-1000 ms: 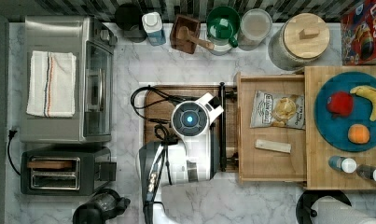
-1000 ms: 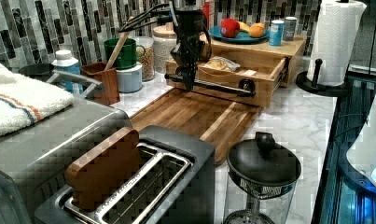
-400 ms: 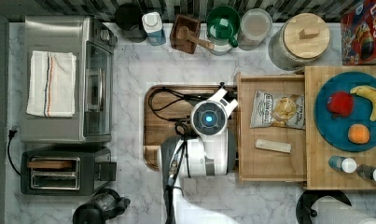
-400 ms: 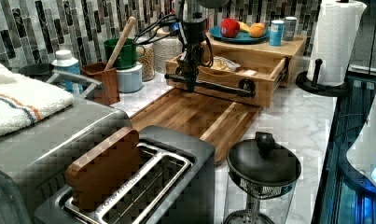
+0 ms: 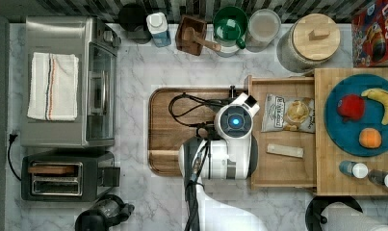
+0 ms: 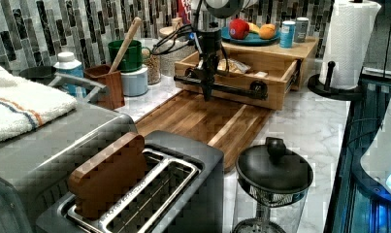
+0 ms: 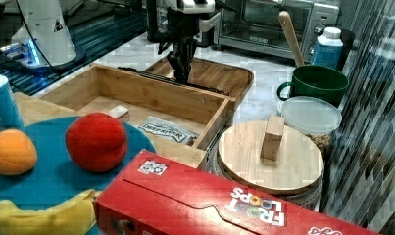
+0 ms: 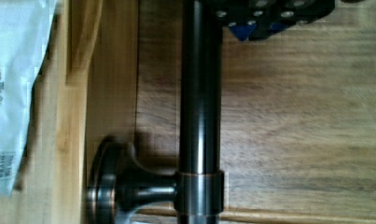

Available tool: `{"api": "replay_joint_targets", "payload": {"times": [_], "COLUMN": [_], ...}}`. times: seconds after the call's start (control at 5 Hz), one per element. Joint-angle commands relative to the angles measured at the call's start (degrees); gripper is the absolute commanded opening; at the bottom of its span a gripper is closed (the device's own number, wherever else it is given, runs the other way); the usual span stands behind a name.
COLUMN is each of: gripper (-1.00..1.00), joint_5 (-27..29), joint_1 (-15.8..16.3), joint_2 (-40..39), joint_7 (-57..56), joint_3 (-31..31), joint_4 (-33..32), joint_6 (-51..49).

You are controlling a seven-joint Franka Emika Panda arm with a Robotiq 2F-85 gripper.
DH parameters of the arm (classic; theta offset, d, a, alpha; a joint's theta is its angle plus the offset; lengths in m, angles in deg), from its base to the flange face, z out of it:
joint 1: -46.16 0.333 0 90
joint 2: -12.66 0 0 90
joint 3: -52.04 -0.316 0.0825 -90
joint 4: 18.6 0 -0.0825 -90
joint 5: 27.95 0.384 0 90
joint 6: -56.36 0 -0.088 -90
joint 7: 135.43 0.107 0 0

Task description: Close the drawer.

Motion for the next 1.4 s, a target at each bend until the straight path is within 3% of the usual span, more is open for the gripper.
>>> {"api": "replay_joint_targets", "payload": {"times": [0.2, 0.6, 1.0, 1.4], "gripper": [-1.0, -1.0, -1.0, -1.0], "joint_5": [2.39, 5.34, 4.04, 3.5], "joint_1": [-7.83, -11.73, -12.43, -15.61], "joint_2": [0.97, -3.21, -3.42, -7.07], "joint_7": [-19.01, -26.05, -28.84, -35.46], "joint_3": [5.05, 7.83, 12.2, 13.19], "joint_4": [10.17, 14.42, 17.58, 22.69], "joint_6": [-10.42, -6.92, -7.14, -4.07]}}
